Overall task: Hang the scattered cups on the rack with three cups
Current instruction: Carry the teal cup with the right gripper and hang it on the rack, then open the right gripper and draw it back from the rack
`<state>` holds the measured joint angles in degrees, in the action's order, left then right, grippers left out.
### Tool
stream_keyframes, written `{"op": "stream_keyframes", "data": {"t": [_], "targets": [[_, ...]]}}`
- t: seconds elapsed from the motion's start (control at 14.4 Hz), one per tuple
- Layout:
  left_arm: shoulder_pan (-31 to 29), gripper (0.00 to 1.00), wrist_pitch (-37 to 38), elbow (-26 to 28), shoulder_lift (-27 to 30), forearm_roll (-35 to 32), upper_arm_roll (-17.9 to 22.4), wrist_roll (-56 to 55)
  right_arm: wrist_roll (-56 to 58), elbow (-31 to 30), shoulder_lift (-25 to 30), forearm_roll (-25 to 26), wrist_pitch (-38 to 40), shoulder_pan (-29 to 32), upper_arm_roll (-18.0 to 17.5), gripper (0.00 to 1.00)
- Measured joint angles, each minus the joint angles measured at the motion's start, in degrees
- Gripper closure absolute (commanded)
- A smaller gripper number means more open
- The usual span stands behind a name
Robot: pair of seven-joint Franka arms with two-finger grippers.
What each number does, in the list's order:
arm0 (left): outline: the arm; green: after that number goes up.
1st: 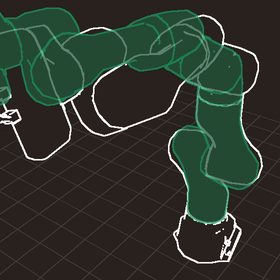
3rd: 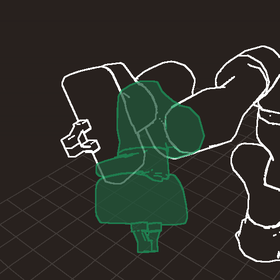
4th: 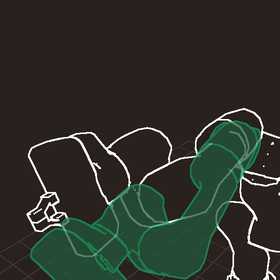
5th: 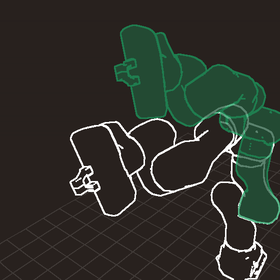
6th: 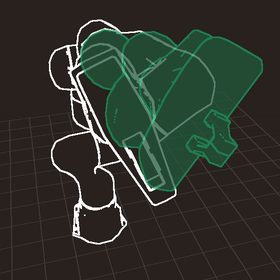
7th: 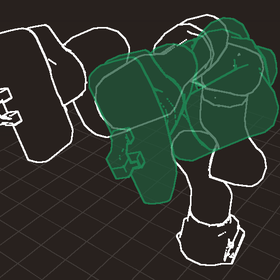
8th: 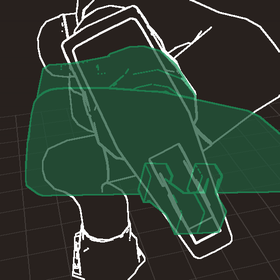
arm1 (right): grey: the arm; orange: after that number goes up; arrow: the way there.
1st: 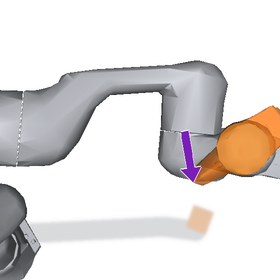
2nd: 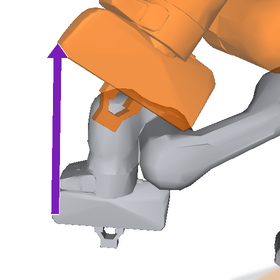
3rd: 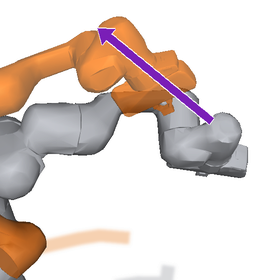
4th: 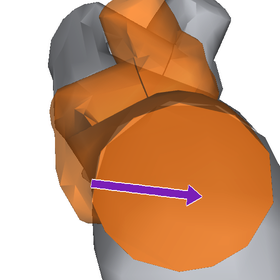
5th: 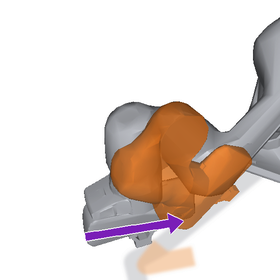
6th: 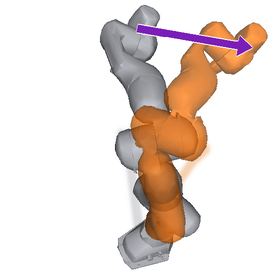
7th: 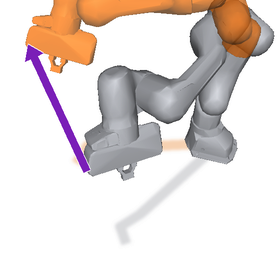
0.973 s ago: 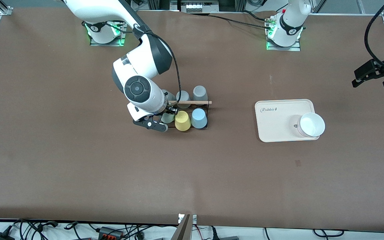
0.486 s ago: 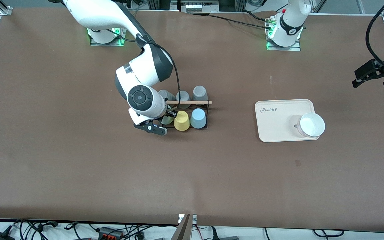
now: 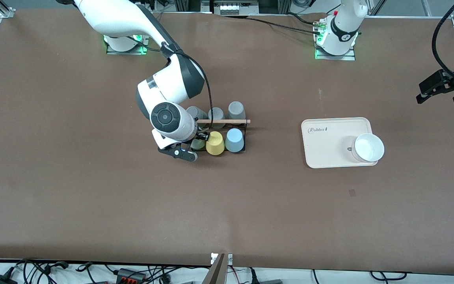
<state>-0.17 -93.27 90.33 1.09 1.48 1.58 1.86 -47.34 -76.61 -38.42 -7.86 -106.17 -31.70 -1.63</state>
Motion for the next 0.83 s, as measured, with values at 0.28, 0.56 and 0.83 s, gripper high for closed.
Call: {"op": "stream_keyframes", "data": {"t": [0.28, 0.56, 0.83], "targets": [[0.05, 0.0, 0.0, -0.09, -0.02, 0.03, -0.04, -0.03, 0.0, 4.24, 1.09, 0.0, 2.33, 1.51, 0.44, 0.0], [0.21, 0.0, 0.0, -0.1, -0.08, 0.03, -0.06, -0.14, 0.4, 11.05, 2.85, 0.02, 11.66, 5.73, 0.95, 0.0], [0.22, 0.0, 0.0, -0.11, -0.08, 0.04, -0.06, -0.22, 6.19, 15.02, 5.09, 0.03, 15.64, 12.88, 1.08, 0.0]]}}
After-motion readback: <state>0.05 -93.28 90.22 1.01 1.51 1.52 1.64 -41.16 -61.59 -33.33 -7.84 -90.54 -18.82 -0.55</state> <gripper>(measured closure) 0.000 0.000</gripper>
